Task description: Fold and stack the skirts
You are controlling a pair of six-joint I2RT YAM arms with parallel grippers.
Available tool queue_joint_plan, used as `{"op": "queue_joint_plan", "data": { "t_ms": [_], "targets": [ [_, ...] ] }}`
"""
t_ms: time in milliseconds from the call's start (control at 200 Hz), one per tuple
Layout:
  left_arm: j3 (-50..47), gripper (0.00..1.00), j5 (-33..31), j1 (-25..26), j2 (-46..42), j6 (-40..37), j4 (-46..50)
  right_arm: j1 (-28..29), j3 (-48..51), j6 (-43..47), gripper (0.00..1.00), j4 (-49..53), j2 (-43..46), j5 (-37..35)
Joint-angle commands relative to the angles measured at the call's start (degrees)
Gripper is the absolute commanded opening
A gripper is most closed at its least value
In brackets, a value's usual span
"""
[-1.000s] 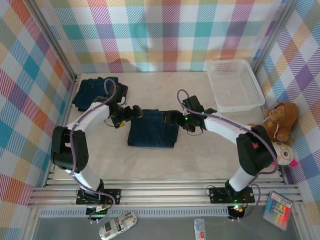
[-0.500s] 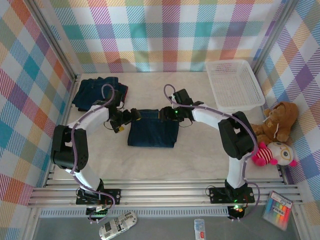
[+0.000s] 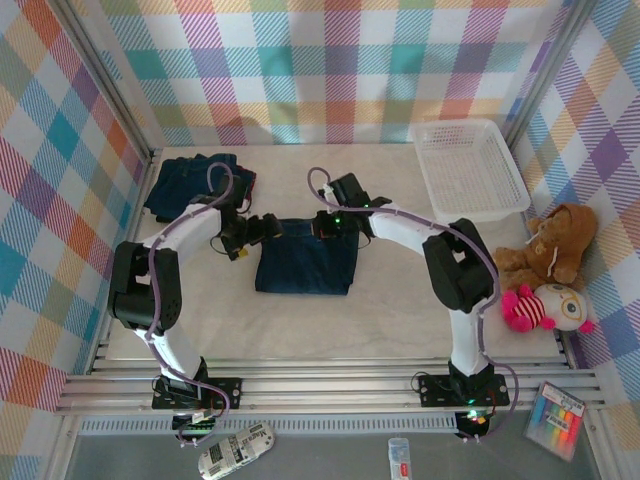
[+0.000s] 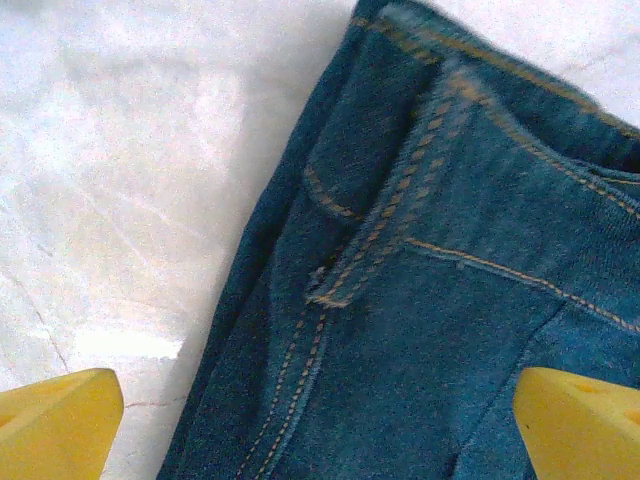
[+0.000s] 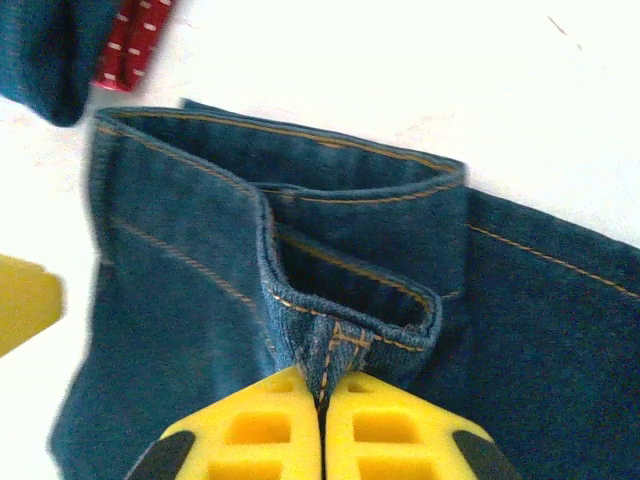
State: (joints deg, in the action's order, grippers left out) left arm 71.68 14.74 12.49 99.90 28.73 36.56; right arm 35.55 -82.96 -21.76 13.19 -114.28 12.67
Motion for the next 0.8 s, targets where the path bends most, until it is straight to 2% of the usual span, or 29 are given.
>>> {"op": "queue_joint_plan", "data": {
  "t_ms": [0, 85, 230, 345, 420, 570, 645, 685, 795],
  "targets": [
    [5.1, 1.00, -1.8, -0.4, 2.3, -4.0, 2.2, 0.4, -1.6, 2.1, 0.02, -1.3, 1.9, 1.4],
    [8.6, 0.94, -3.5, -0.7, 6.2, -4.2, 2.6, 0.4, -3.9, 2.7, 0.01, -0.7, -1.1, 1.4],
    [12.1, 0.70, -3.8, -1.8, 11.7, -3.6, 0.8, 0.1, -11.1, 3.6, 0.02, 2.4, -8.1, 0.6],
    [12.6, 0.56, -6.6, -2.0, 15.0, -4.4, 0.2, -1.2, -13.9, 1.0, 0.09, 1.7, -11.2, 2.0],
    [12.1, 0.42, -7.0, -2.2, 17.1, -4.6, 0.0, -2.0, -16.0, 0.5, 0.17, 2.4, -12.4, 5.5],
    [11.6, 0.40, -4.8, -2.5, 19.3, -4.0, -0.5, -2.7, -13.1, 0.7, 0.44, 4.7, -9.5, 9.8],
    [11.3, 0.37, -4.7, -2.5, 19.1, -3.6, -0.9, -2.6, -6.8, 0.9, 0.50, 4.6, -5.8, 8.4],
    [11.4, 0.37, -4.6, -2.5, 18.9, -3.6, -1.0, -2.6, -3.2, 0.9, 0.56, 4.6, -3.9, 7.4],
    [11.5, 0.37, -3.7, -2.5, 18.9, -4.1, -0.9, -2.7, 1.9, 1.7, 0.59, 5.0, -1.8, 9.8]
  ]
}}
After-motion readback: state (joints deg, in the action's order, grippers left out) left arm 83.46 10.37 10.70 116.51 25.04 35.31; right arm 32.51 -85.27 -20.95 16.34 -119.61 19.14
